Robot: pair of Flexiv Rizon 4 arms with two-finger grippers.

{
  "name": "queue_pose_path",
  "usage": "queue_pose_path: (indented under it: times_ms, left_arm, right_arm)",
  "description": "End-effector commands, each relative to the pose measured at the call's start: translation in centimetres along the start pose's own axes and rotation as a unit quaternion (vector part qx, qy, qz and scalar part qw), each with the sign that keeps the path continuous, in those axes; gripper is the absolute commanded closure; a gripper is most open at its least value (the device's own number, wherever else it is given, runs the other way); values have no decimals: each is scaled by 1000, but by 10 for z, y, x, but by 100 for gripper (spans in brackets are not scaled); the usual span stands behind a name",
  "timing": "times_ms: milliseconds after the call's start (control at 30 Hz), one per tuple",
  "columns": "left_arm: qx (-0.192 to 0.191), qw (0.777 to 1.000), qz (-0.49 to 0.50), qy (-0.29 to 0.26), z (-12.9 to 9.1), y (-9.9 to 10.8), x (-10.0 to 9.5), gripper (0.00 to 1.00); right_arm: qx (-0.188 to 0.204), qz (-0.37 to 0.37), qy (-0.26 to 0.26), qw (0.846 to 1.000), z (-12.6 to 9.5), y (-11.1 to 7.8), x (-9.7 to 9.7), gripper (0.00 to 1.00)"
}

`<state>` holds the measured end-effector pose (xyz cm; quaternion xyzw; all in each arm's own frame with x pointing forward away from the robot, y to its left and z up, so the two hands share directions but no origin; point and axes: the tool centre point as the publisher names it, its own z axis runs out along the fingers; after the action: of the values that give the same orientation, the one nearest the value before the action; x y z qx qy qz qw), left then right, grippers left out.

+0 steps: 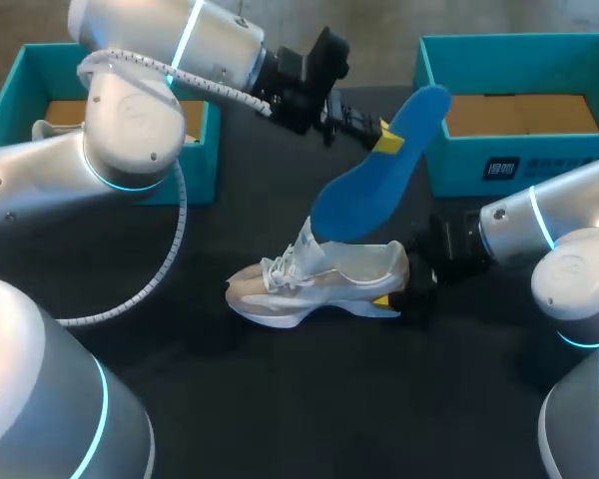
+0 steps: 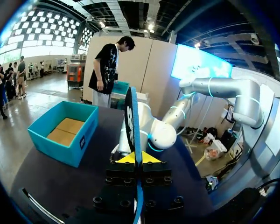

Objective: Take the shoe out of the shoebox, open the shoe tongue, remove and reinsert the insole, then place the shoe into the shoebox

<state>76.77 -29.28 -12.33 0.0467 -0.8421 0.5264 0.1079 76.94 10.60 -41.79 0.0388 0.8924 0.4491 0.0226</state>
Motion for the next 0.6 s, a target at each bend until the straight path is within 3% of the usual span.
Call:
queue_pose_path:
  times_ms: [33,600]
  left_arm:
    - [18,1000,-6,0,0,-7,6,100]
    - [105,986,-123,34,-31,-45,41,100]
  right_arm:
    - [1,0,0,1000,2,0,-1,100]
    - [1,0,0,1000,2,0,-1,100]
